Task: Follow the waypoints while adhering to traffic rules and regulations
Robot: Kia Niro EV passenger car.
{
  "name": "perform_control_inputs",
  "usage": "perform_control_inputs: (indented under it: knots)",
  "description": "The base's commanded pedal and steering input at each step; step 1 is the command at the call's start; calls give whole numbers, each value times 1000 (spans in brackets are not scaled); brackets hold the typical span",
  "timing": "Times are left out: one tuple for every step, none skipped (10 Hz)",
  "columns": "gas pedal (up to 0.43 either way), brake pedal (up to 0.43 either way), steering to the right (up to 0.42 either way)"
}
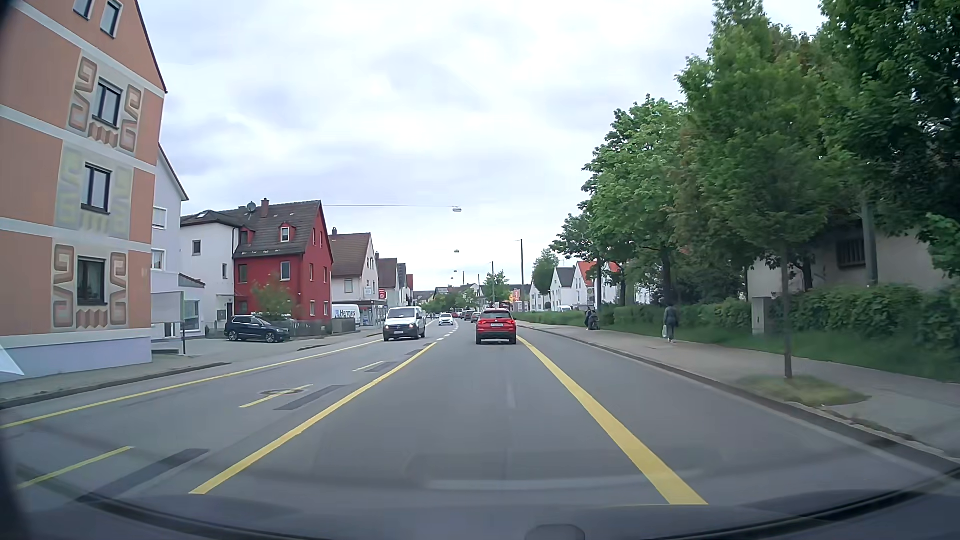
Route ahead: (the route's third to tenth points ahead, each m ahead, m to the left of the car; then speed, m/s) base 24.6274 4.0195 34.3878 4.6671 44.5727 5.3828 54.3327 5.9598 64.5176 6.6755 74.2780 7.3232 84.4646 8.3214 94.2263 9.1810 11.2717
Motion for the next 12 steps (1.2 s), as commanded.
perform_control_inputs:
  knots:
    - [197,0,-10]
    - [197,0,-10]
    - [197,0,-10]
    - [197,0,-10]
    - [197,0,-10]
    - [197,0,-9]
    - [189,0,-9]
    - [177,0,-9]
    - [157,0,-9]
    - [157,0,-9]
    - [157,0,-9]
    - [157,0,-9]
